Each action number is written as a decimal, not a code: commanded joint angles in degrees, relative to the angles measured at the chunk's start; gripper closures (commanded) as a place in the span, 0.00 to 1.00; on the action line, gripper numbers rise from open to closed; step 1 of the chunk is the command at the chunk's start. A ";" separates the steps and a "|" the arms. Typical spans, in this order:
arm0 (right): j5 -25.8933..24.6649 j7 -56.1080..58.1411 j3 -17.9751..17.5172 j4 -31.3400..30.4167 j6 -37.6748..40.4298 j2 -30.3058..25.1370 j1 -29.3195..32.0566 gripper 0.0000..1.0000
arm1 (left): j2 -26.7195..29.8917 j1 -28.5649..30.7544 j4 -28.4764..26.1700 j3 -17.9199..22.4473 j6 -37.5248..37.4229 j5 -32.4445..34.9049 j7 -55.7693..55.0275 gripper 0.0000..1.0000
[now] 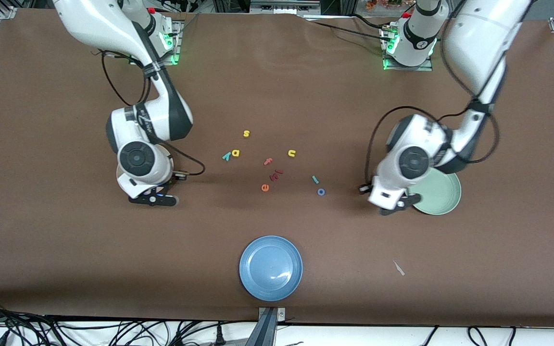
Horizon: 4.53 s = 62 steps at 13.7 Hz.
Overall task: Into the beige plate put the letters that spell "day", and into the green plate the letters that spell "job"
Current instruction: 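Drop the green b on beige plate while the left gripper drops pink letter, then grasp the cyan y with the right gripper while the left grasps blue o, then drop the cyan y on beige plate while the left gripper drops blue o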
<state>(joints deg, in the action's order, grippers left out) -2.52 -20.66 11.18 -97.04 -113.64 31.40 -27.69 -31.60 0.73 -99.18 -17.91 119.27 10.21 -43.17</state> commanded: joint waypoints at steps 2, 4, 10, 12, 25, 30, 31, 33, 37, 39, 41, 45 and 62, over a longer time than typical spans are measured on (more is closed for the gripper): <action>1.64 7.82 3.40 -9.90 -8.15 -1.87 -0.17 0.83 | 2.86 10.93 -1.80 -0.46 -5.98 -1.68 15.98 0.79; 1.73 9.32 3.93 -12.19 -9.40 -1.78 0.00 0.83 | 0.85 15.16 -2.33 -0.46 -5.90 -1.68 22.23 0.79; 3.32 9.33 4.02 -11.94 -6.87 -3.70 0.53 0.00 | -1.89 17.11 -1.80 -0.46 -5.98 -1.06 24.46 0.00; 3.49 8.45 3.15 -11.33 -4.50 -5.82 0.18 0.00 | 0.65 16.24 -1.72 -1.77 -6.16 -1.85 22.79 0.00; 6.04 -34.17 -15.92 -19.48 -23.96 -4.78 0.18 0.39 | -12.69 -6.68 13.04 -5.41 8.87 -3.44 -22.83 0.06; 7.43 -35.15 -16.46 -20.38 -27.95 -3.54 0.18 0.45 | -17.09 -15.85 16.65 1.65 8.87 -3.88 -23.88 0.12; 9.27 -35.15 -16.54 -20.46 -28.65 -3.37 0.09 0.45 | -17.18 -16.37 16.91 1.65 8.87 -3.88 -23.97 0.15; 9.38 -35.15 -16.63 -20.38 -30.14 -2.58 0.09 0.45 | -17.97 -16.90 16.92 1.74 8.87 -3.79 -23.98 0.26; 9.38 -35.15 -16.63 -20.47 -32.08 -1.35 -0.17 0.45 | -18.59 -17.17 16.83 1.74 8.87 -3.35 -23.80 0.48; 9.38 -35.15 -16.63 -20.47 -32.17 -1.17 -0.26 0.48 | -18.67 -17.52 16.83 1.74 8.87 -3.35 -23.80 0.54; 9.38 -35.06 -16.63 -20.47 -32.17 -0.91 -0.26 0.62 | -18.67 -17.52 16.83 1.74 8.78 -3.26 -23.71 0.62; 9.29 -34.71 -16.63 -20.47 -31.73 -0.73 -0.79 0.80 | -18.67 -17.43 16.83 1.82 8.52 -3.17 -23.54 0.89; 9.38 12.74 5.08 -20.99 -14.68 -7.06 2.89 0.79 | -10.49 13.85 12.54 0.07 -15.77 -2.65 16.81 0.95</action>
<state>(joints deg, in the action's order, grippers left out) 6.10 -11.36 16.09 -116.81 -127.97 23.73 -26.28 -39.13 14.18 -85.75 -17.10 99.87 5.67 -27.73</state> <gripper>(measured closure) 0.749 0.749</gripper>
